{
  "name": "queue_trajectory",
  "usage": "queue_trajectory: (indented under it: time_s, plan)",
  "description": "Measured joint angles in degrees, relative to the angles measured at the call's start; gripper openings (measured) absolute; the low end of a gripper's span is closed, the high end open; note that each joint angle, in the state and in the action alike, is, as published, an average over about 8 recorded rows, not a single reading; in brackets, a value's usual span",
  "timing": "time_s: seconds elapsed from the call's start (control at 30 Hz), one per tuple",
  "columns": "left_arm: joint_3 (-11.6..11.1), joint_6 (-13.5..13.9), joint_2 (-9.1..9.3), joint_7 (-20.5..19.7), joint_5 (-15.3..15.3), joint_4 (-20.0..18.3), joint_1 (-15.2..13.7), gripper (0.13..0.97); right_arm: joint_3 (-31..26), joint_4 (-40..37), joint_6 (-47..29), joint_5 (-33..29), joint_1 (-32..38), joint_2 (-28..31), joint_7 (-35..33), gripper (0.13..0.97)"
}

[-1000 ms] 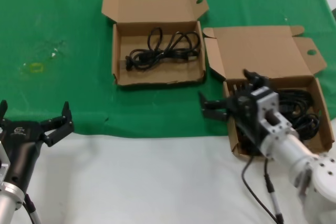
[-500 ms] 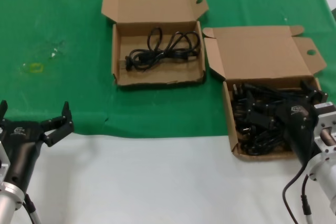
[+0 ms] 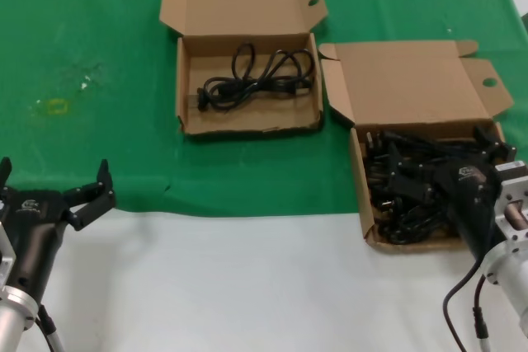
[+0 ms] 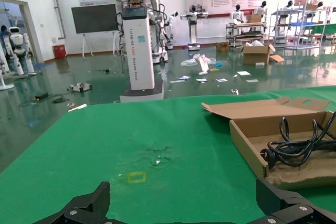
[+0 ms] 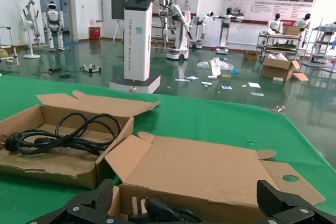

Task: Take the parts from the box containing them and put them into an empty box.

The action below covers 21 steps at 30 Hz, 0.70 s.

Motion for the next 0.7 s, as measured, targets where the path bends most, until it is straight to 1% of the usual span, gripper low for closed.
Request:
queue_trajectory:
  time_s: [0.7]
  plan:
    - [0.00,0.00,0.00,0.00,0.00,0.00,0.00,0.966,0.00,0.00,0.00,0.00,0.00,0.00,0.00,0.966]
